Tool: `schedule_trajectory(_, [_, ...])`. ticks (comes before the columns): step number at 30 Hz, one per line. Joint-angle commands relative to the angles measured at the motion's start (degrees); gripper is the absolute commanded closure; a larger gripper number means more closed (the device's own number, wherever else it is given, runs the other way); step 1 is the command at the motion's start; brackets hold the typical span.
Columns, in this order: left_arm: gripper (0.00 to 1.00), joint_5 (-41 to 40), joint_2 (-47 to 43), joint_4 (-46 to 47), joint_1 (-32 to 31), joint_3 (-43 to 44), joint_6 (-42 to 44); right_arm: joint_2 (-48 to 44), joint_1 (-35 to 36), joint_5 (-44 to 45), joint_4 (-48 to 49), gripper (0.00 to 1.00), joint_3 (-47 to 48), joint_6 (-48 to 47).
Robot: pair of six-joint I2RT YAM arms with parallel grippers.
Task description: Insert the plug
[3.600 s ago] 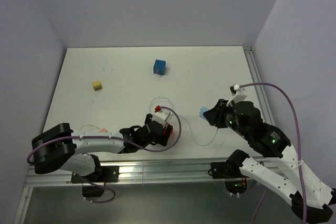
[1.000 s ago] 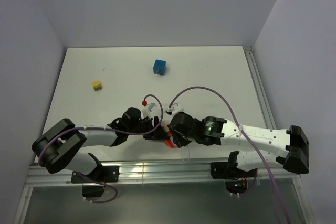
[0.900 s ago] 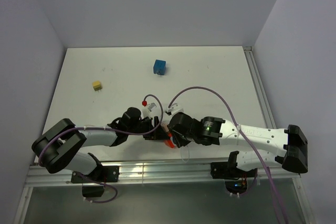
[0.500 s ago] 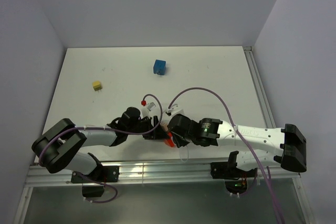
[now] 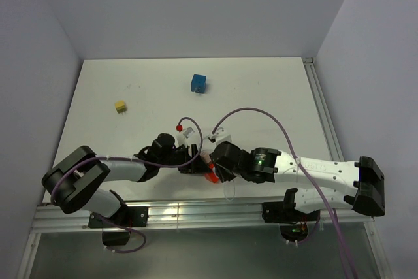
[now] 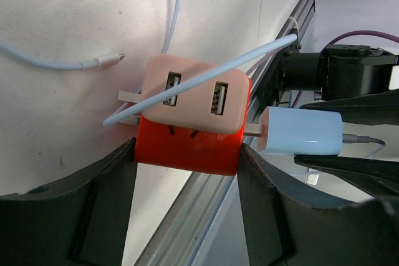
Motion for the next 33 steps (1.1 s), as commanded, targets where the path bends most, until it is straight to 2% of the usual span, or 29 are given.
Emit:
schedule_trajectory(1, [1.0,0.77,1.15,1.28,-0.07,-0.51,0.22,-1.11,0.29,2.28,2.32,1.0,0.18,-0.33])
schedule_trajectory(25, [1.0,0.24,2.73,0.49,0.28,-0.69,1.02,2.05,0.2,2.29,6.27,1.0,-3.6,-1.29])
schedule_trajectory(33, [1.0,-0.81,5.55,0.84,0.37,-0.95,1.19,8.11,3.89,10.1,5.93,1.0,-3.51,0.2])
